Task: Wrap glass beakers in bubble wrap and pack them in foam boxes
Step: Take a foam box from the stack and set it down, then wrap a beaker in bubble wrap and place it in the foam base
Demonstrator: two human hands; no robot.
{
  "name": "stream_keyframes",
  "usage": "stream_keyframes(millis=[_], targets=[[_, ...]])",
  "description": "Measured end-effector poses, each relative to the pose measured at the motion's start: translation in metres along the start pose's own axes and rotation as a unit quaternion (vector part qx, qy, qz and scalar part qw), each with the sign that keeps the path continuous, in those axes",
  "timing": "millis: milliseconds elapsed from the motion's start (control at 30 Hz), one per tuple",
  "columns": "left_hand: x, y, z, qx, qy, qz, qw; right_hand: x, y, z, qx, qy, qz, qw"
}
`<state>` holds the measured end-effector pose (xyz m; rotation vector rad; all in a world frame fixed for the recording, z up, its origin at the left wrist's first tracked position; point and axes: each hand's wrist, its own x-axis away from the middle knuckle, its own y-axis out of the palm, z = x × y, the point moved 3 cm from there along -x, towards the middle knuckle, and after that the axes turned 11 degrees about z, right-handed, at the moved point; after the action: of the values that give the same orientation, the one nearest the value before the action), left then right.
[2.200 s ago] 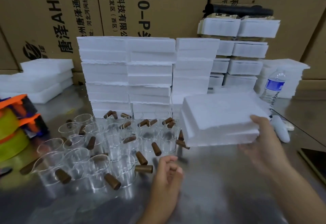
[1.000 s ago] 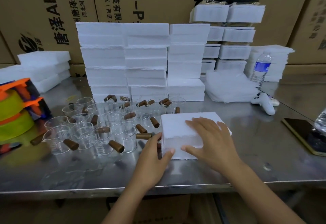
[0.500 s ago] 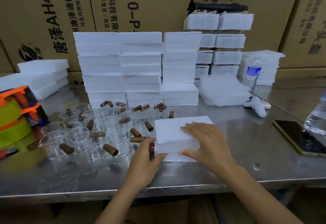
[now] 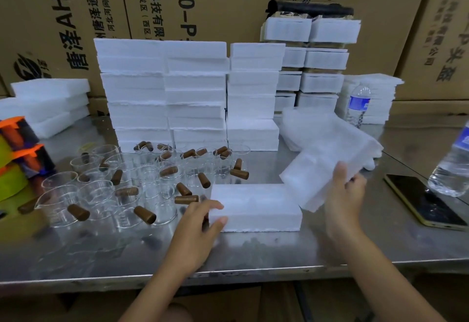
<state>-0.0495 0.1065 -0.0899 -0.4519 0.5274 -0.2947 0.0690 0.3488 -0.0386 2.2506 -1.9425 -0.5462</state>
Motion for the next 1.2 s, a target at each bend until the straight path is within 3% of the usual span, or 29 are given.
stream_keyframes(millis=[167, 300, 400, 767, 867, 933, 1000, 1067, 1200], targets=[[0.0, 0.001, 0.002, -0.008, -0.002, 0.004, 1.0, -0.038, -0.023, 0.02, -0.002, 0.173, 0.093, 0.98], [0.001, 0.0, 0.003, -0.002, -0.004, -0.005, 1.0, -0.062, -0.036, 0.021, -0.037, 0.272, 0.079, 0.958], [0.001, 0.0, 0.004, 0.007, -0.005, -0.01, 1.0, -0.072, -0.041, 0.016, -0.009, 0.267, 0.074, 0.961], [0.0, -0.001, 0.004, 0.019, -0.006, -0.004, 1.0, -0.1, -0.058, 0.022, 0.149, 0.236, 0.171, 0.945], [0.0, -0.003, 0.006, 0.018, -0.007, -0.008, 1.0, -0.101, -0.052, 0.024, 0.254, 0.213, 0.15, 0.931], [0.001, -0.004, 0.008, 0.014, -0.006, -0.007, 1.0, -0.092, -0.045, 0.017, 0.315, 0.207, 0.18, 0.909], [0.001, -0.004, 0.008, 0.012, -0.006, -0.01, 1.0, -0.076, -0.037, 0.008, 0.308, 0.172, 0.224, 0.908], [0.002, -0.003, 0.006, 0.009, -0.009, -0.014, 1.0, -0.059, -0.027, 0.001, 0.248, 0.065, 0.237, 0.937], [0.002, -0.003, 0.006, 0.008, -0.01, -0.014, 1.0, -0.03, 0.0, -0.008, 0.179, -0.124, 0.135, 0.967]])
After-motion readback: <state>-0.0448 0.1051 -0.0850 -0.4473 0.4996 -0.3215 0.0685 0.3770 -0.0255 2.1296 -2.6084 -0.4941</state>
